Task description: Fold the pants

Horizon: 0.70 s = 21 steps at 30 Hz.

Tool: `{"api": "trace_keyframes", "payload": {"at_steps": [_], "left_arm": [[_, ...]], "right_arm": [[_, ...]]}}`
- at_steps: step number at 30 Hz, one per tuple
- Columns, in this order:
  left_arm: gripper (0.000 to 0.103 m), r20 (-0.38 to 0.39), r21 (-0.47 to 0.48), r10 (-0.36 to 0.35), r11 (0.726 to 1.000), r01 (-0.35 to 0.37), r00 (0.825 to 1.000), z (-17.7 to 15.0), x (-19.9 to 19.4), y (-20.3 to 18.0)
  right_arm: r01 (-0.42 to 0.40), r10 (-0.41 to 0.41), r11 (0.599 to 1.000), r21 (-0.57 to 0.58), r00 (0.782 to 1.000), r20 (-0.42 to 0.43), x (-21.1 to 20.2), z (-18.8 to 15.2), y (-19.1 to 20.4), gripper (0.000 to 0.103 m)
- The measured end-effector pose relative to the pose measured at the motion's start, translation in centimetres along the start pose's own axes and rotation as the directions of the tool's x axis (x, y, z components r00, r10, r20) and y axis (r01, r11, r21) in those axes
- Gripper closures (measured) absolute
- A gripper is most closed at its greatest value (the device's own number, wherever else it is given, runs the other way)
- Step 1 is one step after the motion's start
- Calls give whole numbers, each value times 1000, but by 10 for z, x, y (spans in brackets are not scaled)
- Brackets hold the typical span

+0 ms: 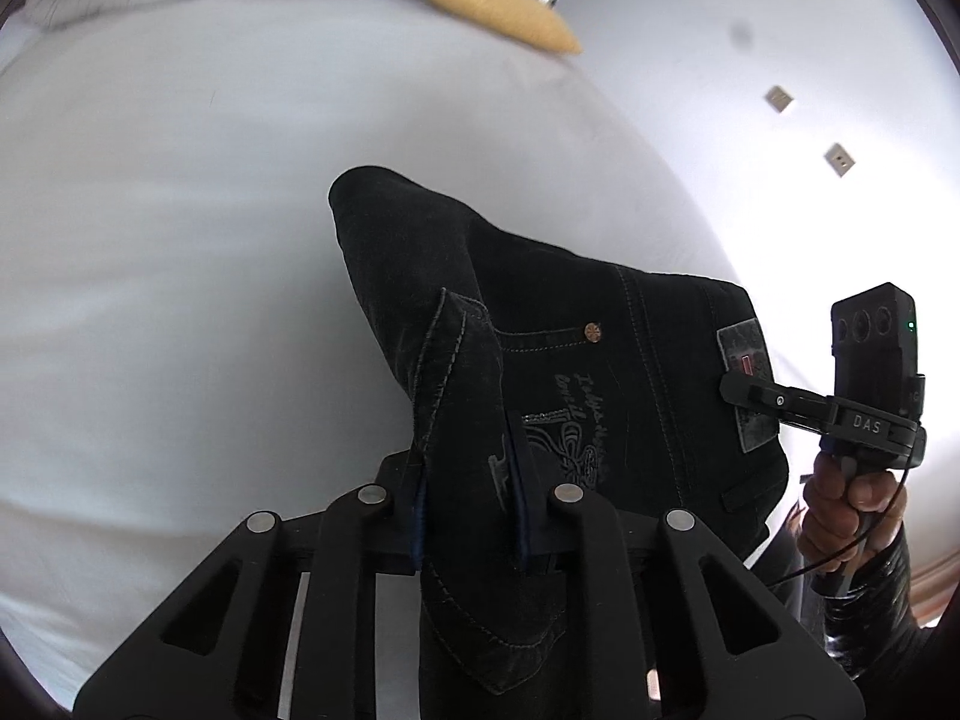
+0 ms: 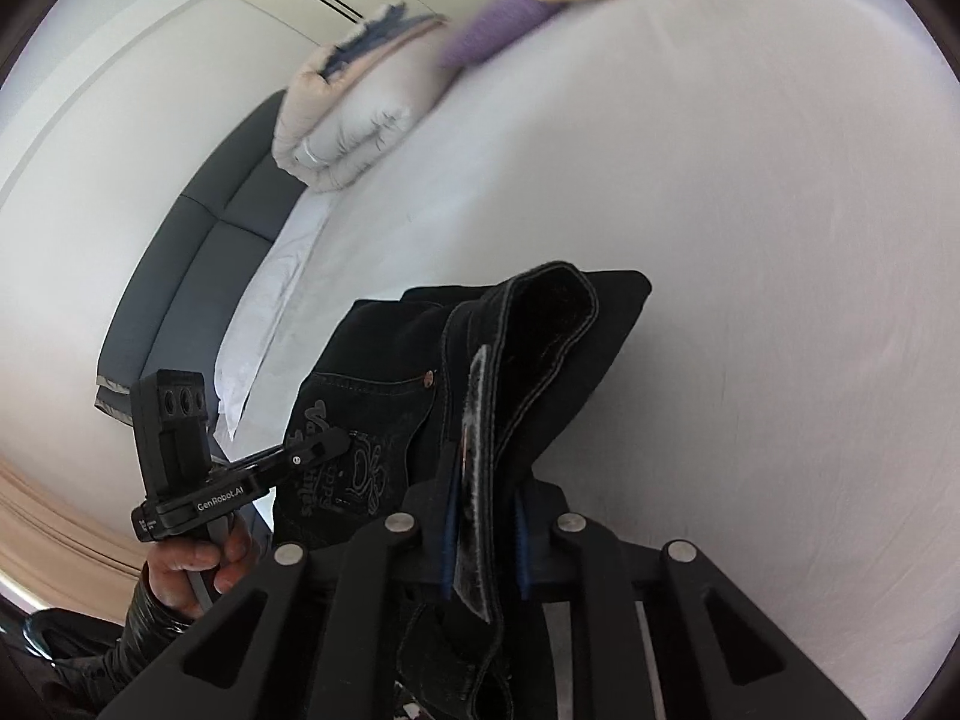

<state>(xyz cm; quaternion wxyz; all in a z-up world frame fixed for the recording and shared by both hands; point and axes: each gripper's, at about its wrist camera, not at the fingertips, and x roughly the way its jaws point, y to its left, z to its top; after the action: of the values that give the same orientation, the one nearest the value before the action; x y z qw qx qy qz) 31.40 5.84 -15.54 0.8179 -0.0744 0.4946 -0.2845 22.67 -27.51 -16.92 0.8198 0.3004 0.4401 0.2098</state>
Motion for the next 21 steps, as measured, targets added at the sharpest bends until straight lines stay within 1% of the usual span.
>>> {"api": "trace_keyframes", "payload": {"at_steps": [1,2,4,5,7,10,12,14,17,19,21], "left_arm": [[84,11,9,-1,1000,1,1000,7,-1,-3],[84,28,25,-7,1000,6,1000,21,-1,-7],[84,44,44,-14,999,12,999,41,4,-12],[84,49,47,-17,999,15,999,51,7,-13],[84,61,49,-28,998,25,998,75,19,-14],[84,58,56,-25,998,22,998,101,41,-12],[84,48,57,-20,998,17,999,113,67,-17],[84,30,48,-21,999,19,999,118,88,-15],[84,0,20,-26,999,26,1000,119,114,-3],[84,-9,16,-24,1000,24,1000,115,124,3],[84,-9,2,-42,999,42,999,113,131,8]], "right_arm": [[-8,8,1000,-6,1000,13,-6,6,1,87],[-10,10,1000,-16,999,30,-14,18,1,87],[2,-1,1000,-24,999,47,-20,34,-1,87],[9,-8,1000,-26,998,59,-23,47,-4,87],[21,-18,999,-34,997,75,-26,64,-8,87],[41,-40,999,-13,995,89,-26,90,-25,87],[65,-64,998,-5,994,87,-20,106,-40,87],[82,-82,997,9,994,72,-14,115,-53,87],[99,-100,994,38,994,45,0,122,-76,87],[98,-100,994,56,994,31,10,121,-84,87],[90,-92,993,75,995,27,14,119,-92,86]]}}
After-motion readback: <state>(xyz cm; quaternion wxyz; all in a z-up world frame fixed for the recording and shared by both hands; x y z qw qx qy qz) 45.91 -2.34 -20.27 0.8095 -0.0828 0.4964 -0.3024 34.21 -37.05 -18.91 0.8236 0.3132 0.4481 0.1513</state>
